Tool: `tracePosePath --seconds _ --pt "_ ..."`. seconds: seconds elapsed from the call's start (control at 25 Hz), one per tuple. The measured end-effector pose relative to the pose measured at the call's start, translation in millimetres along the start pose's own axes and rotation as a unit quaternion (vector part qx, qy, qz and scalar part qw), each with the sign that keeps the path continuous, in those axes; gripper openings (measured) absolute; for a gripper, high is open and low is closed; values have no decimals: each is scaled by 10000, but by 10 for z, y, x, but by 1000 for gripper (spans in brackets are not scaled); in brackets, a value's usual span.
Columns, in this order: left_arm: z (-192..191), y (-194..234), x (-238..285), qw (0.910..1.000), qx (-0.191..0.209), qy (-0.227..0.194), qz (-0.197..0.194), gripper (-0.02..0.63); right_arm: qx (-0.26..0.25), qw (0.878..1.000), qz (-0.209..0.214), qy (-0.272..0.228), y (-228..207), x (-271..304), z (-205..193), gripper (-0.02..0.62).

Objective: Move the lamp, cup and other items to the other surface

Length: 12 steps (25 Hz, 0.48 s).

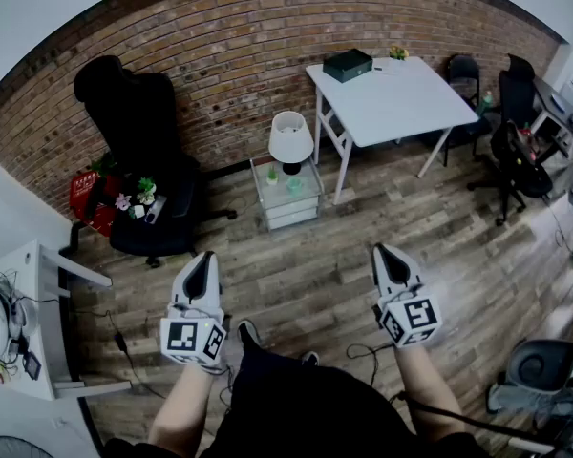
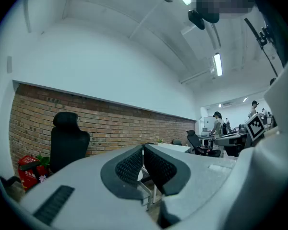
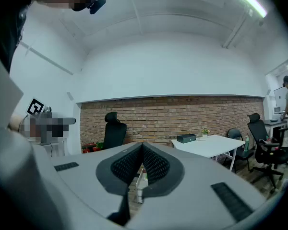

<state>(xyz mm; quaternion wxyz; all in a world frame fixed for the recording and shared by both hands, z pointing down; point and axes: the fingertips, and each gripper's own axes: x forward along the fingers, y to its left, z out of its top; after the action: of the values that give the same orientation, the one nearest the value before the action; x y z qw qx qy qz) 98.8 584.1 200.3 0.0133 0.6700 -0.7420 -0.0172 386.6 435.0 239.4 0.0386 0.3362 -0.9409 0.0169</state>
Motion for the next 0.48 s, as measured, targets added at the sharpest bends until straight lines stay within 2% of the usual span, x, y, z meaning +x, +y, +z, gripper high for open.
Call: tracePosePath --seconds 0.32,0.48 --pt "-38 -37 -21 10000 -32 16 -10 12 -36 10000 -6 8 -5 -52 13 2" --pt "-81 -39 -98 9999 -60 18 89 12 144 9998 48 -113 -19 -96 -25 5"
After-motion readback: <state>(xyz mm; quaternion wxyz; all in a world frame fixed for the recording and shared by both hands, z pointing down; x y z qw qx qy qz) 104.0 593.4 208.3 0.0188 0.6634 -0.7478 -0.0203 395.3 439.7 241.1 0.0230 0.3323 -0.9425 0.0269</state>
